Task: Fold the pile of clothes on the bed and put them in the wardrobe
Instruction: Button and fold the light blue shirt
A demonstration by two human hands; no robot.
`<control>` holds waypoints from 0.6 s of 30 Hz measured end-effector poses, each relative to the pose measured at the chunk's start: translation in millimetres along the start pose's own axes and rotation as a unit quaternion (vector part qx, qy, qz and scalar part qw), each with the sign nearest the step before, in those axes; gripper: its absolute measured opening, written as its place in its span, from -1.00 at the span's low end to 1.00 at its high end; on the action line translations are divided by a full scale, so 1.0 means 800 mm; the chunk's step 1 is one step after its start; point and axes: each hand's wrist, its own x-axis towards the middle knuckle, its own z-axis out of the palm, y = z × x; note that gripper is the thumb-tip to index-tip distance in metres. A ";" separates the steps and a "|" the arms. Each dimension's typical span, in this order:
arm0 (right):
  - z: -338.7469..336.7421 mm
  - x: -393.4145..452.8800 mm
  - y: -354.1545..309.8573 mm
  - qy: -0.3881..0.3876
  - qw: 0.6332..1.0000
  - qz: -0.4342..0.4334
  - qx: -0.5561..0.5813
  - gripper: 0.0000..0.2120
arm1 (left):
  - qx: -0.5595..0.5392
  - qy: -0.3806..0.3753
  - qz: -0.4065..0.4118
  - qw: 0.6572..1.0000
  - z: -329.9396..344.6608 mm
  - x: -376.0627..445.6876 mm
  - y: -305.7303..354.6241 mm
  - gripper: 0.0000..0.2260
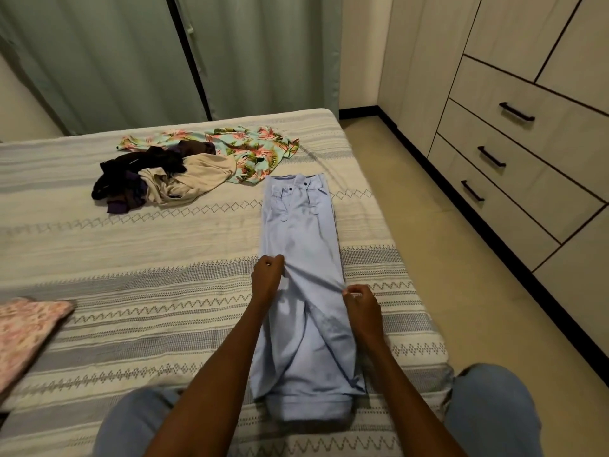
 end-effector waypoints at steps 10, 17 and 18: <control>-0.007 -0.033 0.020 -0.126 0.980 -0.085 -0.129 -0.82 | 0.099 -0.048 0.057 0.992 -0.015 0.000 -0.046 -0.80; -0.016 -0.050 0.032 -0.163 0.970 -0.058 -0.173 -0.90 | 0.389 -0.050 0.129 0.911 -0.018 -0.025 -0.030 -0.78; -0.016 -0.053 0.031 -0.159 0.970 -0.070 -0.170 -0.88 | 0.409 -0.061 0.178 0.893 -0.019 -0.030 -0.031 -0.72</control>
